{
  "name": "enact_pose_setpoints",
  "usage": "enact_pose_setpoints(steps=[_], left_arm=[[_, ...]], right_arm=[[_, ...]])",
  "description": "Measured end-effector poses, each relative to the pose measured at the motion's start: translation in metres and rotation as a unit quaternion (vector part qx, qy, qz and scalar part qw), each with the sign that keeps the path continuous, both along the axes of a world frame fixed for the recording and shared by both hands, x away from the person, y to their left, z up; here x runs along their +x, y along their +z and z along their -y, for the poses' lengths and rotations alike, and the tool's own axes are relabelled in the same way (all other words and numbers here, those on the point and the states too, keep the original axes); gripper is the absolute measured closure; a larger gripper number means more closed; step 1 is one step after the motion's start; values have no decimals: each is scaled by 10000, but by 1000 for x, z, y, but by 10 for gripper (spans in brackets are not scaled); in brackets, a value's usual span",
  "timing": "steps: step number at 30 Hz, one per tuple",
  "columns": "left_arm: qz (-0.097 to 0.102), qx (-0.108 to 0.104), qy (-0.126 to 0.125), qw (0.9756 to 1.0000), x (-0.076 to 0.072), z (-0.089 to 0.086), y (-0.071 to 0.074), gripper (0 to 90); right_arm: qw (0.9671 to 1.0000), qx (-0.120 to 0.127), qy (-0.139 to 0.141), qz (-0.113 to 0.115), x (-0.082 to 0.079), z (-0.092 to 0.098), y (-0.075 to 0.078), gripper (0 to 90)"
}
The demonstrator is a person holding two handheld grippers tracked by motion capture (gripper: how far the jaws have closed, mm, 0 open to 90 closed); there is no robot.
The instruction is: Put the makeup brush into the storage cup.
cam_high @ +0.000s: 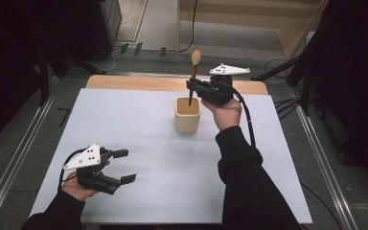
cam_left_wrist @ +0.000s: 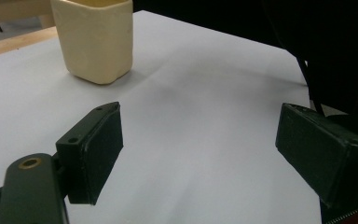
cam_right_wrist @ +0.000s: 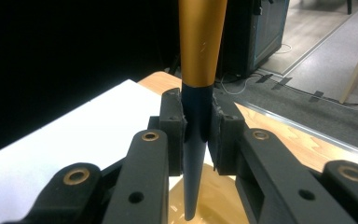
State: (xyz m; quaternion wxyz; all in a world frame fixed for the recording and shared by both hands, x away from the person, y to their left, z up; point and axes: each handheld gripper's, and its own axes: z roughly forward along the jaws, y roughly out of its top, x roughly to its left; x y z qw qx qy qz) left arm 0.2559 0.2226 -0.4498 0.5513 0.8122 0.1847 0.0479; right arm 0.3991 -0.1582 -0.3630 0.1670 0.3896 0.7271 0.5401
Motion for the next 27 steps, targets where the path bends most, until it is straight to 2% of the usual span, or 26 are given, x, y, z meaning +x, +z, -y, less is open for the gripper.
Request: enact_pose_setpoints(steps=[3, 6, 8, 13, 23, 27], left_arm=[[28, 52, -16, 10000, 0, 1, 0, 156], [58, 4, 5, 10000, 0, 1, 0, 156], [100, -5, 51, 9999, 0, 0, 1, 157], [104, -14, 39, 9999, -1, 1, 1, 158], [107, -3, 0, 9999, -1, 2, 1, 158], [49, -1, -58, 10000, 0, 2, 0, 158]], right_arm=[[10000, -68, 13, -2, 2, -2, -3, 784], [10000, 37, 73, 34, 3, -1, -5, 784], [10000, -27, 38, 44, 4, -3, -6, 784], [9999, -156, -21, -23, 7, -6, -13, 785], [9997, -147, -108, -172, 16, -12, -29, 784], [9995, -227, -165, -176, 17, -14, -35, 784]])
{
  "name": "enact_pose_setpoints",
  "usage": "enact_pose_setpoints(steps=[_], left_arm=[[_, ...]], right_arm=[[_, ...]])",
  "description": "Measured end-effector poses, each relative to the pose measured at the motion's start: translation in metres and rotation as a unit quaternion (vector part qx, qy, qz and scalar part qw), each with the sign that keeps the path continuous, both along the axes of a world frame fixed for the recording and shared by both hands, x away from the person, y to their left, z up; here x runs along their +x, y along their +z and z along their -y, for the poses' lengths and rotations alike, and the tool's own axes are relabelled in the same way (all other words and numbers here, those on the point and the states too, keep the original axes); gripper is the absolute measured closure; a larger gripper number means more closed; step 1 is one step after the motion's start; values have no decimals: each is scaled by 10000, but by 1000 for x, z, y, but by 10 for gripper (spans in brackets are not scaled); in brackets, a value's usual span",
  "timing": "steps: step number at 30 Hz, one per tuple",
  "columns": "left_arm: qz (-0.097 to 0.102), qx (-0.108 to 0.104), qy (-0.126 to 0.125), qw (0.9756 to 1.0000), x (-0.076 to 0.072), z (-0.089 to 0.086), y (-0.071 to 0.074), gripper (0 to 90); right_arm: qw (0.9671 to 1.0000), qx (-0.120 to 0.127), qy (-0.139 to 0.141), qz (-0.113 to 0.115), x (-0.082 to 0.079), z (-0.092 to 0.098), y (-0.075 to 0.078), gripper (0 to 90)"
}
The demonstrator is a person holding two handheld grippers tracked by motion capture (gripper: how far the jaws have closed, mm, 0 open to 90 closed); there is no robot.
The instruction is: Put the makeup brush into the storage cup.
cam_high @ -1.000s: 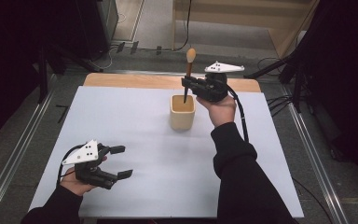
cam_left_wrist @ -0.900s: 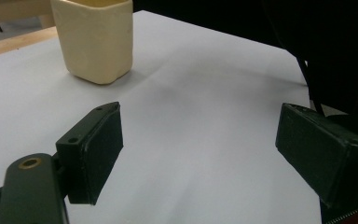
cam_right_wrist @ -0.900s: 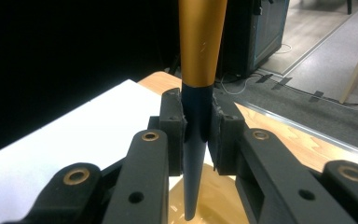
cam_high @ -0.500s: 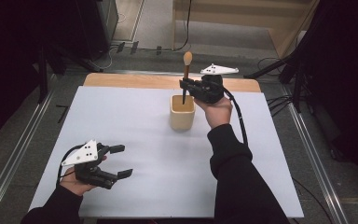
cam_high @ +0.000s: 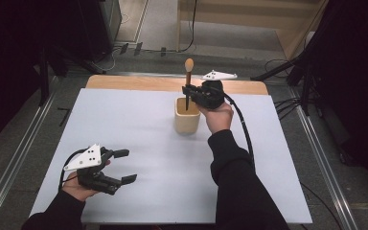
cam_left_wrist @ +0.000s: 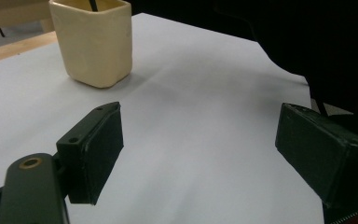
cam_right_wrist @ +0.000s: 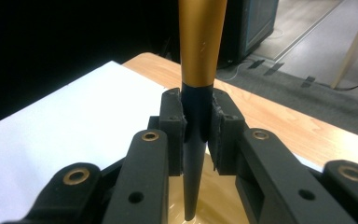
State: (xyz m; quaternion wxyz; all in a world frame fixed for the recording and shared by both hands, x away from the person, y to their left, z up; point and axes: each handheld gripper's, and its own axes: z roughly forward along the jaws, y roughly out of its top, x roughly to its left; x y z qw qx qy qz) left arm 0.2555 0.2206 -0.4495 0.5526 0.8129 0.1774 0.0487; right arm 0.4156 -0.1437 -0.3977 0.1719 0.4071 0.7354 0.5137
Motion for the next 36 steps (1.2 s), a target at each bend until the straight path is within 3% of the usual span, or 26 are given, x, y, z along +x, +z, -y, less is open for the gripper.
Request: enact_pose_setpoints(steps=[5, 20, 30, 31, 33, 34, 36], left_arm=[[24, -67, -47, 10000, -1, 0, 1, 156], [18, -43, -51, 10000, -1, 0, 1, 153], [56, 23, -5, 10000, -1, 0, 1, 154], [52, 26, -1, 10000, -1, 0, 1, 153], [55, -5, 1, 10000, -1, 0, 1, 154], [61, -8, -2, 10000, -1, 0, 1, 153], [44, 8, 3, 10000, -1, 0, 1, 153]], right_arm=[[9998, 107, -118, -70, 0, 3, -10, 784], [9998, 46, -84, -194, -5, 2, -25, 783], [9998, 89, -49, -194, -6, 1, -24, 777], [9996, 144, 30, -251, -5, 2, -25, 747], [9983, 458, 215, -285, -2, 4, -26, 438], [9975, 612, 210, -299, -1, 6, -27, 333], [9960, 747, 179, -451, -1, 8, -27, 289]])
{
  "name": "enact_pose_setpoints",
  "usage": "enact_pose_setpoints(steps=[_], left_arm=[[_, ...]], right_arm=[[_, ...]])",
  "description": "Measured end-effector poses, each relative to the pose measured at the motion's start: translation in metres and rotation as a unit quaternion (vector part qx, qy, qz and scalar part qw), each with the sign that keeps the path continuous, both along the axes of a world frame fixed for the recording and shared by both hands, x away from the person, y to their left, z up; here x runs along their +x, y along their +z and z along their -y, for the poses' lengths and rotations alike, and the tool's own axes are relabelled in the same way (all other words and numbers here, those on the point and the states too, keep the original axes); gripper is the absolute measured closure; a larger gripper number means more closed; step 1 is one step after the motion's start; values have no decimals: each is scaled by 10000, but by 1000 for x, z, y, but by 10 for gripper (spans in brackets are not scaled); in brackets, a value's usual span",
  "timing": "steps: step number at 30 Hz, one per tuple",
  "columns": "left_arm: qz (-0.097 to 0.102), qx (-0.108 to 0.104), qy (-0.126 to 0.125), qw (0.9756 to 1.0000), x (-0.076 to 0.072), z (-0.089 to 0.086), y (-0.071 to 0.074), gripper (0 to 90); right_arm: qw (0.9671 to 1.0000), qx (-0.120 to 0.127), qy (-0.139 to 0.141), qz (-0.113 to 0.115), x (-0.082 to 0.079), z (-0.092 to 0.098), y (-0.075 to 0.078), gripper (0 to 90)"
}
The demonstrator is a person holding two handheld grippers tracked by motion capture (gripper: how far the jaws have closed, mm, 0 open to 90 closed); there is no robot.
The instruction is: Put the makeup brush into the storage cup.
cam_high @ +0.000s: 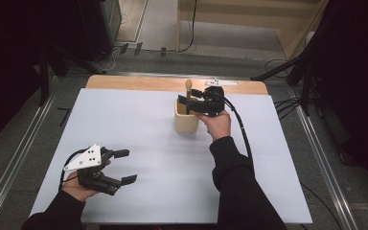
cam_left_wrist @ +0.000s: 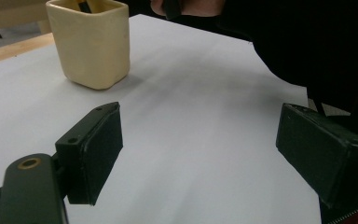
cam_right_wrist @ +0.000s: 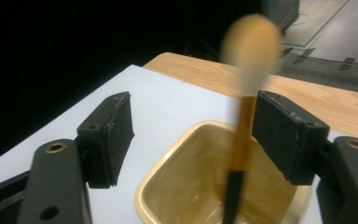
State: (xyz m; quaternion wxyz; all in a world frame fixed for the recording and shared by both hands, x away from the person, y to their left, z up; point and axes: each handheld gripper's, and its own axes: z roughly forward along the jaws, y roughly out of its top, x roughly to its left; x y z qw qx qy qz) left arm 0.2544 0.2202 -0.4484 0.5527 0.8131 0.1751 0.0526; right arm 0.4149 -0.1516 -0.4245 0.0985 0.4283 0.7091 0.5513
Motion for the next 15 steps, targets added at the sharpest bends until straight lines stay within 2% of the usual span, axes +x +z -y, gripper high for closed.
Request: enact_pose_setpoints(steps=[4, 8, 15], left_arm=[[76, -2, 44, 10000, 0, 0, 1, 155], [85, -49, 63, 9999, 0, -1, 1, 156], [81, 26, 51, 10000, 0, -1, 1, 155]], right_arm=[[9995, -263, 42, 157, -3, 0, 2, 223], [9993, -292, 59, 243, -7, 3, 0, 203], [9987, -432, 36, 283, -11, 8, -3, 203]])
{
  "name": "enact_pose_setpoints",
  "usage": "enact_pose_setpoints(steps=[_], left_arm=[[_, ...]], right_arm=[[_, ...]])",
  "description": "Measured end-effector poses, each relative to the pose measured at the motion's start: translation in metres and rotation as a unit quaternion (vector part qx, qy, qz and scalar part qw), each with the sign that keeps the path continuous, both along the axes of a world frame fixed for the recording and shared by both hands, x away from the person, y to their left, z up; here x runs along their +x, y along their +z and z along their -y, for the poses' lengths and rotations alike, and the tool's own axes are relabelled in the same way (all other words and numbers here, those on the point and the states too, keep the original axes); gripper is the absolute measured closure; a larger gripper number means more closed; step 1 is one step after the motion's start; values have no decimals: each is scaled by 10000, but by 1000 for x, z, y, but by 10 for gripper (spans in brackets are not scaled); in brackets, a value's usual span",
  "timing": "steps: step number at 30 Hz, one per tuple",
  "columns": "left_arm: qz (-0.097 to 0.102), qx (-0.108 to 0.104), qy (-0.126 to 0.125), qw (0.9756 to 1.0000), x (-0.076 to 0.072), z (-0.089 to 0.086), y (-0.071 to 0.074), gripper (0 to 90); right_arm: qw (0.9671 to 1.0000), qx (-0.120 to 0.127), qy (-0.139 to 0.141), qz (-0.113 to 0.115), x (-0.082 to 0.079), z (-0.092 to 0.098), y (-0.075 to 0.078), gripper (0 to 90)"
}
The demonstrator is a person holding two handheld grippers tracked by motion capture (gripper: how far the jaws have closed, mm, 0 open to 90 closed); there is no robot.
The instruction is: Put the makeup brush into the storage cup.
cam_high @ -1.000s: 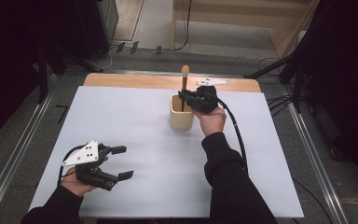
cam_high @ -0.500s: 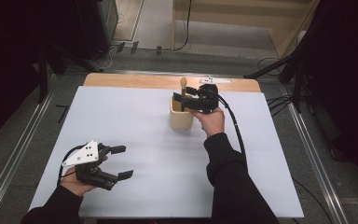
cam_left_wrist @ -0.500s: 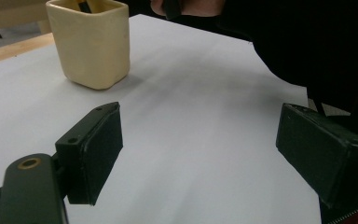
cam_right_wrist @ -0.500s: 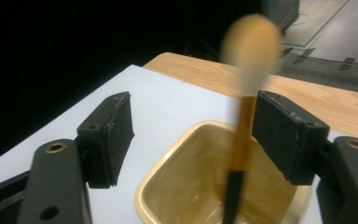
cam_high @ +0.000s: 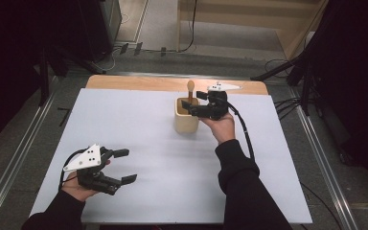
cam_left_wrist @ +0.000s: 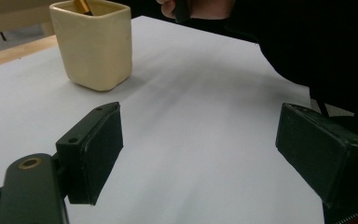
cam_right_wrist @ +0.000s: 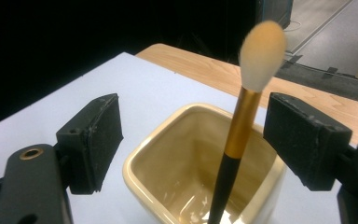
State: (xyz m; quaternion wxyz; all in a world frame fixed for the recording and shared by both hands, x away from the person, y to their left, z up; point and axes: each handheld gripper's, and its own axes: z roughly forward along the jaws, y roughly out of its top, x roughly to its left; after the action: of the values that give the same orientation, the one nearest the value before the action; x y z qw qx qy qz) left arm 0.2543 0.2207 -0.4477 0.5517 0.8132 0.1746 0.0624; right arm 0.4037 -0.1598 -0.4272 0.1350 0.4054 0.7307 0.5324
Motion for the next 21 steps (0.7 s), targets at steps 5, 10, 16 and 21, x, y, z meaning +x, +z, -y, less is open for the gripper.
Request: enact_pose_setpoints(steps=[5, 10, 16, 21], left_arm=[[-29, -108, 89, 9999, 1, -4, 1, 156], [-33, -104, 78, 9999, 1, -4, 1, 157], [-25, -131, 65, 9999, 1, -4, 1, 156], [-43, -132, 74, 9999, 2, -4, 1, 156]], right_arm=[[9999, -120, 66, 92, -4, 1, 1, 203], [9998, -76, 41, 177, -10, 4, 2, 209], [9996, -143, 149, 182, -17, 5, -1, 212], [9992, -133, 269, 279, -25, 3, 2, 216]])
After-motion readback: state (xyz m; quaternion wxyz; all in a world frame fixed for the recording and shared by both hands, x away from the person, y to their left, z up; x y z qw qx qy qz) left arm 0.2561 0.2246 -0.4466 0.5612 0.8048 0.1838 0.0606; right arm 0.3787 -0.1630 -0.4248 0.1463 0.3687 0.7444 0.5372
